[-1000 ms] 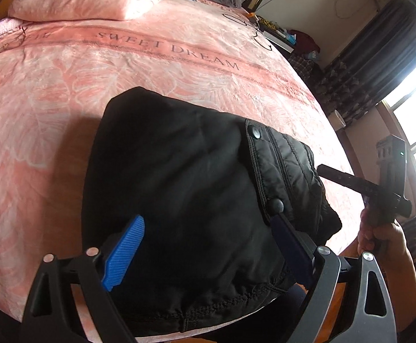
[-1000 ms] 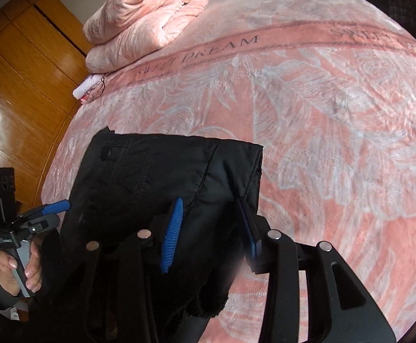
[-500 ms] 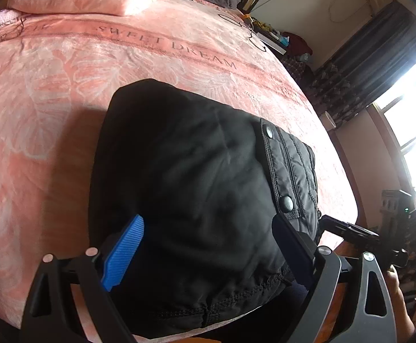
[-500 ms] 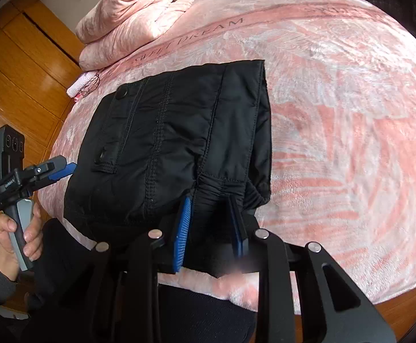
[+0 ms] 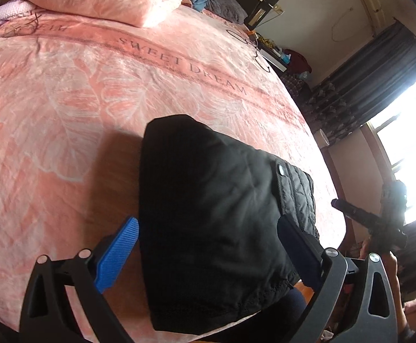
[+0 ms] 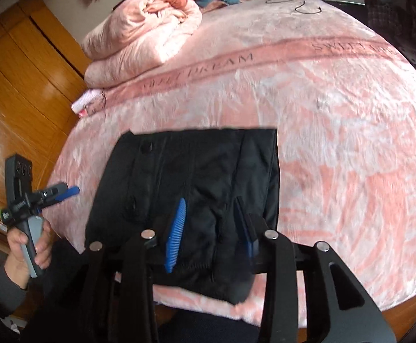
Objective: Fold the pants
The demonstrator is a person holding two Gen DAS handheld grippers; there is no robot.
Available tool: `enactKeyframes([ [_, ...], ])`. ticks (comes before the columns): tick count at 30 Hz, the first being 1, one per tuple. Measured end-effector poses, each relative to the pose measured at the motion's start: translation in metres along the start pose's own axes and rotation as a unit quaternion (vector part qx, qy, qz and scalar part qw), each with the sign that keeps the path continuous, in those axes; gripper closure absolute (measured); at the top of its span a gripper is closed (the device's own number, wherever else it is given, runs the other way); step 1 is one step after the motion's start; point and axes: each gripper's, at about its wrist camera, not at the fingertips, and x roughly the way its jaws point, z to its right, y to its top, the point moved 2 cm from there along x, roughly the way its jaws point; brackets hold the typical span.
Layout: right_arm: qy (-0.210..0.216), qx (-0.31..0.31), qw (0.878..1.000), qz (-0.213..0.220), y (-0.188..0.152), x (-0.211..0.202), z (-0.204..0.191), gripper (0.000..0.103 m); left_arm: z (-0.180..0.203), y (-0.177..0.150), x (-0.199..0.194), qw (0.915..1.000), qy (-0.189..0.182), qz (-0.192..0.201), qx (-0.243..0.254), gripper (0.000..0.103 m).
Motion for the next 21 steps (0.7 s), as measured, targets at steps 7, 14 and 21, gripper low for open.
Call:
enactKeyframes([
  [7, 0.018, 0.093, 0.992, -0.081, 0.039, 0.085, 0.059, 0.071, -0.047, 0.02, 0.012, 0.9975, -0.021, -0.036, -0.057, 0.005],
  [14, 0.107, 0.201, 0.97, -0.088, 0.01, 0.04, 0.106, 0.004, -0.08, 0.031, 0.04, 0.9835, -0.111, -0.105, -0.098, 0.005],
  [21, 0.207, 0.246, 0.932, -0.168, -0.039, 0.071, 0.106, 0.004, -0.078, 0.028, 0.085, 0.9615, -0.177, -0.176, -0.116, 0.005],
])
